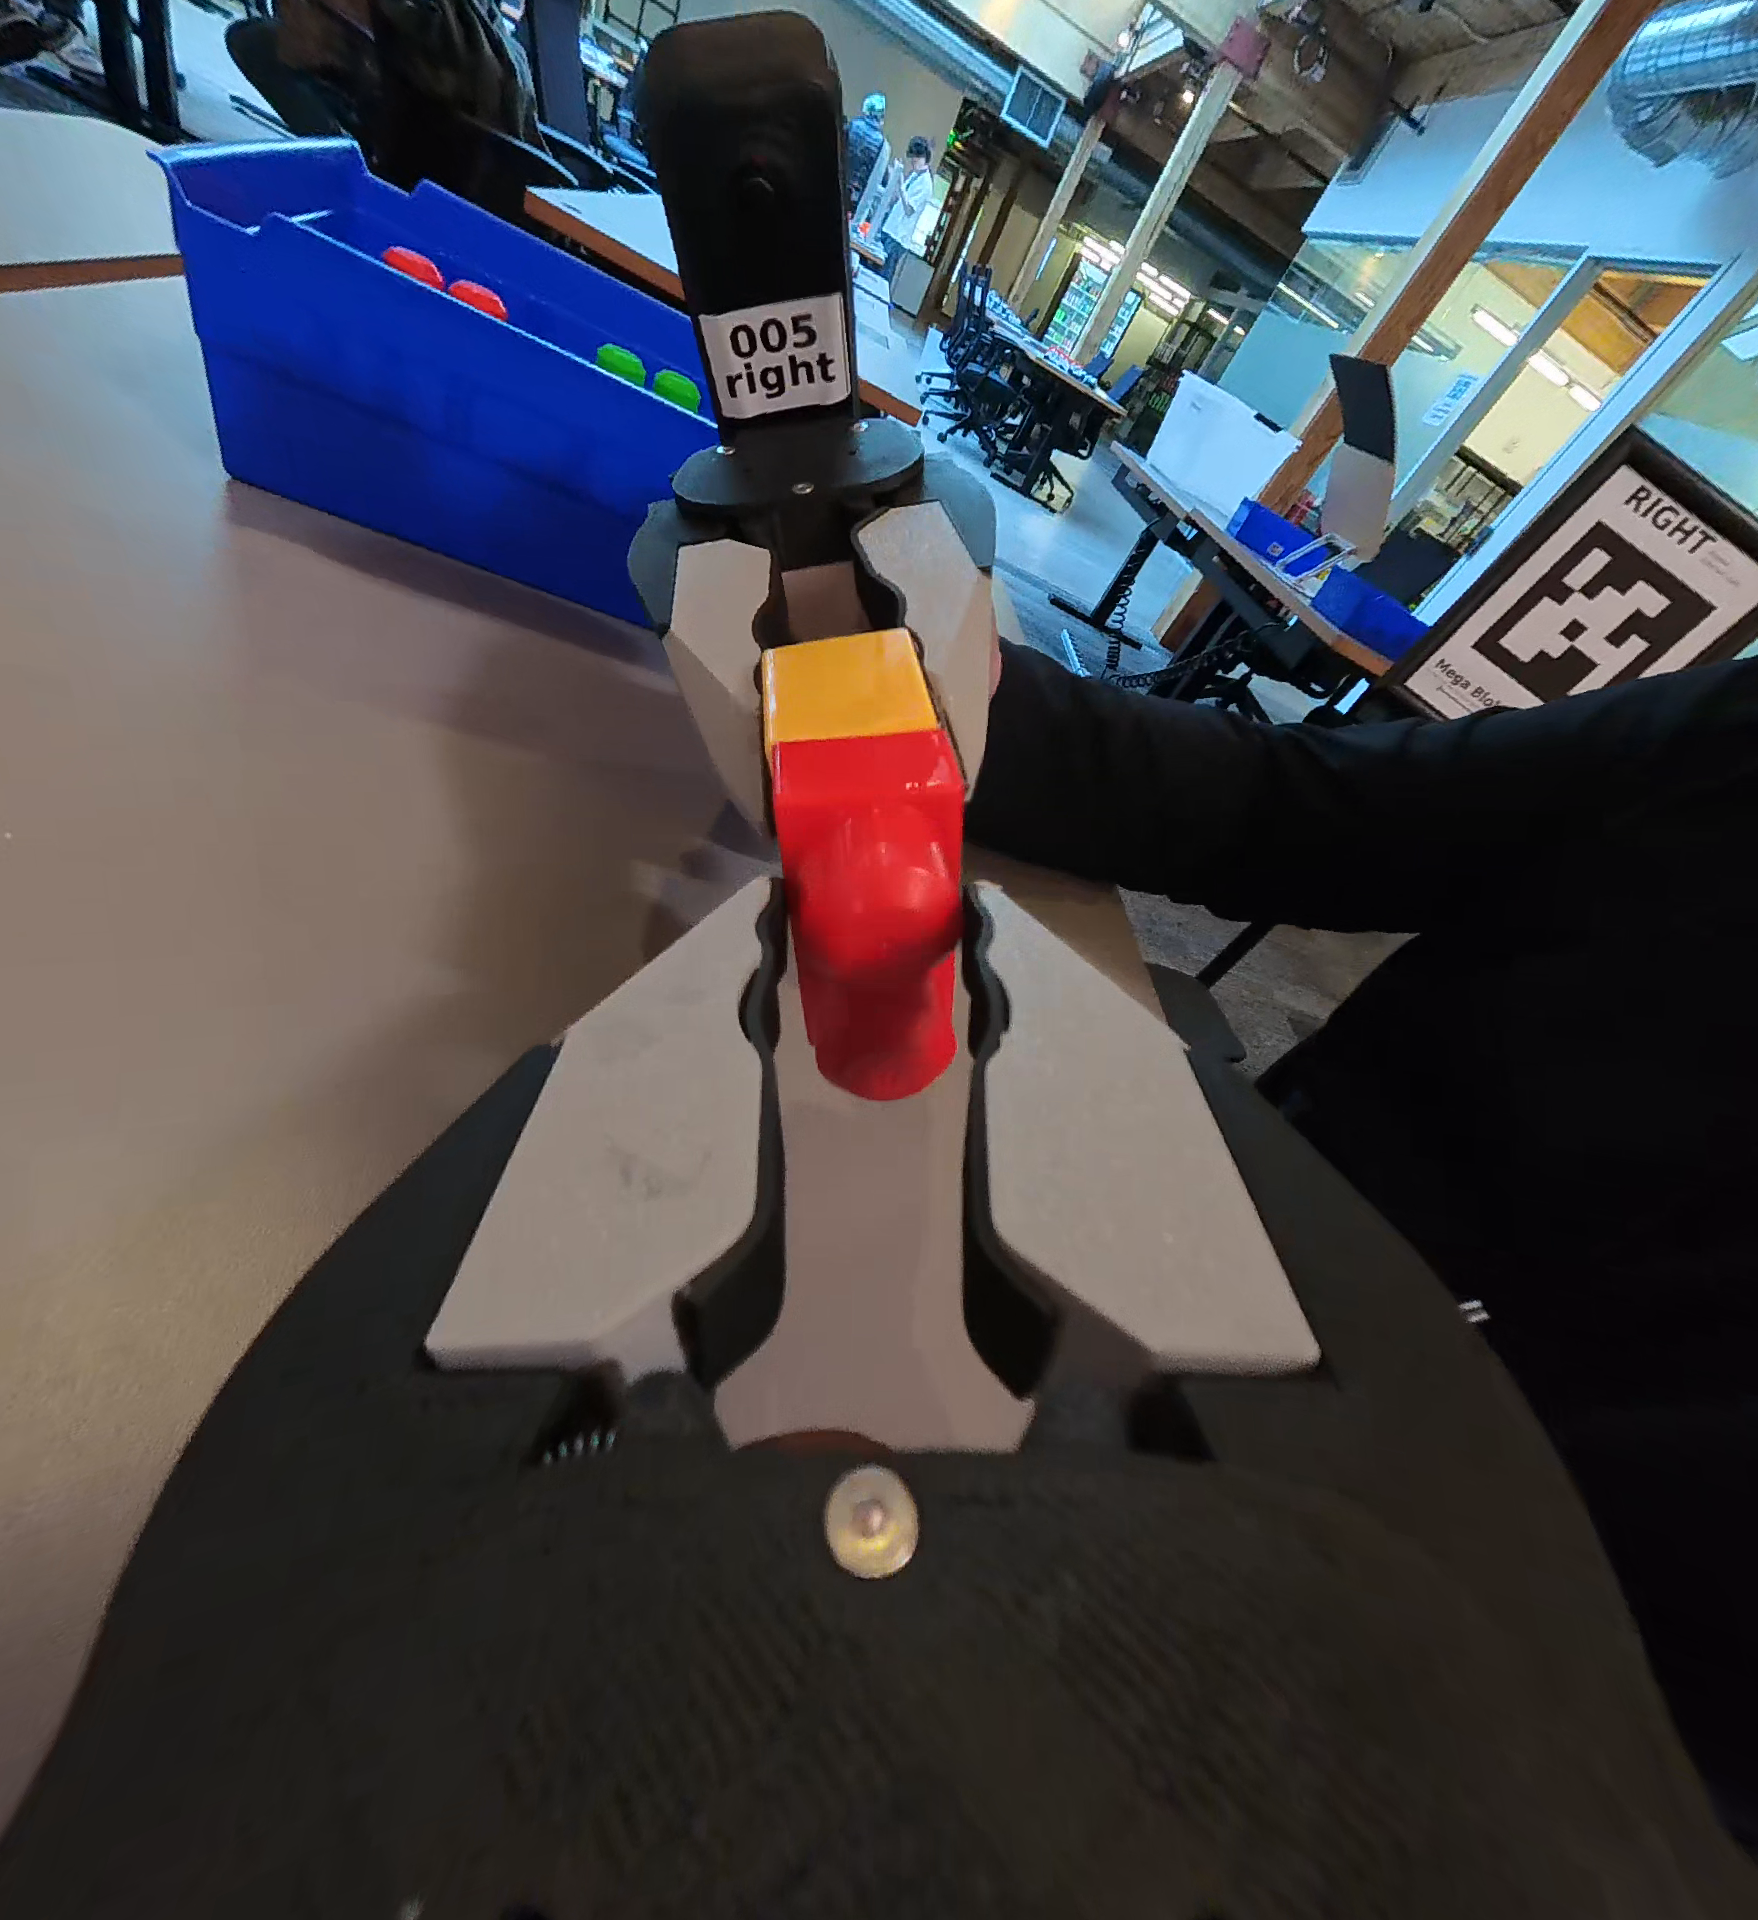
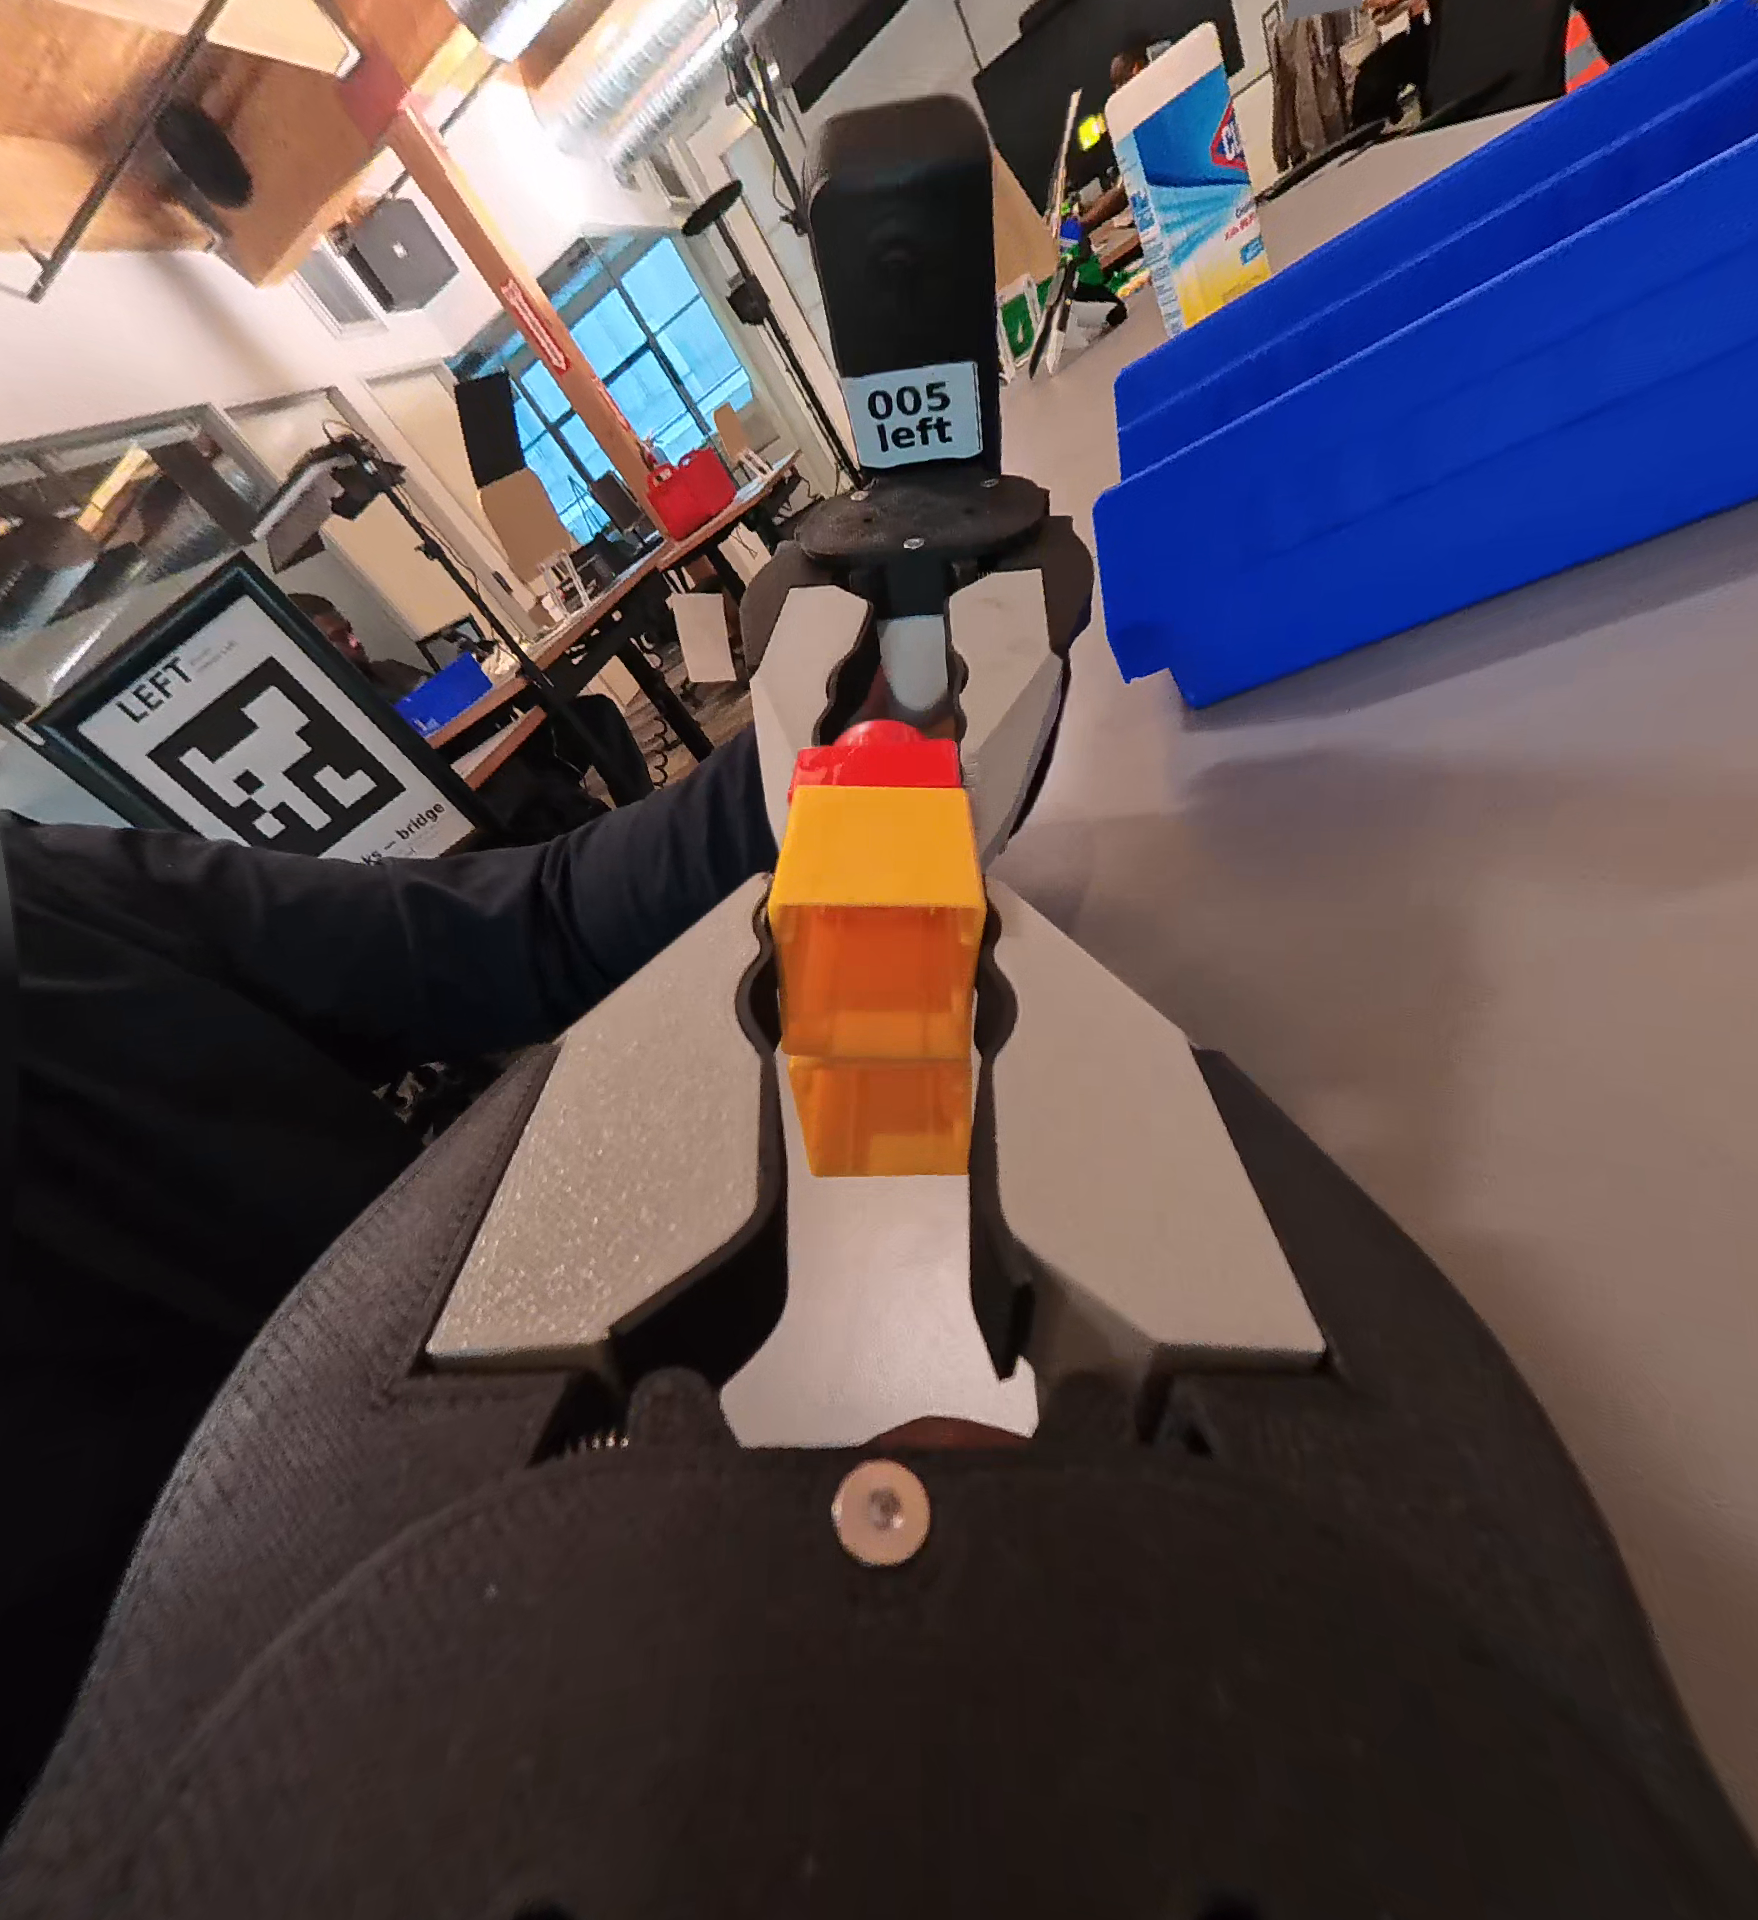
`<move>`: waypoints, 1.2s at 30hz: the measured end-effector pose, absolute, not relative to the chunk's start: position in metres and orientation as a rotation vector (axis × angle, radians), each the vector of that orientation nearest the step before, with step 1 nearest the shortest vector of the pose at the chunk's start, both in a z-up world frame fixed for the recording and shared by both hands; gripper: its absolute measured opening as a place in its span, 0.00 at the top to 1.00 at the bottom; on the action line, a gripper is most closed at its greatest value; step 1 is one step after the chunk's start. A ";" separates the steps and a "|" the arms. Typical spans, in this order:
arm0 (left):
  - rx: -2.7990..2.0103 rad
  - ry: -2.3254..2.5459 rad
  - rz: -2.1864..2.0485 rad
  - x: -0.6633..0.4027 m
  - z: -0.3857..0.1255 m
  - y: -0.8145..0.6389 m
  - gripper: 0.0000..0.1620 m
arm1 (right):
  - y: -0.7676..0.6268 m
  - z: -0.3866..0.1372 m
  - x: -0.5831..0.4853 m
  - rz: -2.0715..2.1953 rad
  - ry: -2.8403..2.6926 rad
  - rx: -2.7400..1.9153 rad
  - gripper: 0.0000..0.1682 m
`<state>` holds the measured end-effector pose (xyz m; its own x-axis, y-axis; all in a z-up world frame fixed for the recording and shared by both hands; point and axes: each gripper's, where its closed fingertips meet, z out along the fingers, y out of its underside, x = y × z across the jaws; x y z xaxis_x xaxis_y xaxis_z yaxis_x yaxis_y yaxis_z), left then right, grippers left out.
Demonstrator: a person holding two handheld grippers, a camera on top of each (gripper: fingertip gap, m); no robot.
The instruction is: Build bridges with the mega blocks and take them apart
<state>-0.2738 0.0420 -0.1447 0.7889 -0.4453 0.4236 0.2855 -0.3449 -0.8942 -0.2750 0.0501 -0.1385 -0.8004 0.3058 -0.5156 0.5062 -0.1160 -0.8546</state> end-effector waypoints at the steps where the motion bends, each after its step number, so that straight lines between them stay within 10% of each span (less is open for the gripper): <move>1: -1.778 0.121 -0.759 -0.274 -0.146 0.042 0.81 | 0.051 -0.139 -0.276 -2.047 1.983 0.928 0.81; 36: -1.811 0.111 -0.752 -0.265 -0.148 0.050 0.80 | 0.048 -0.131 -0.278 -2.143 1.914 0.904 0.80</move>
<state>-0.2653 0.0502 -0.1480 0.7926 -0.4257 0.4366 0.2820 -0.3788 -0.8814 -0.2784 0.0475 -0.1306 -0.8121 0.2879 -0.5076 0.4720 -0.1875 -0.8614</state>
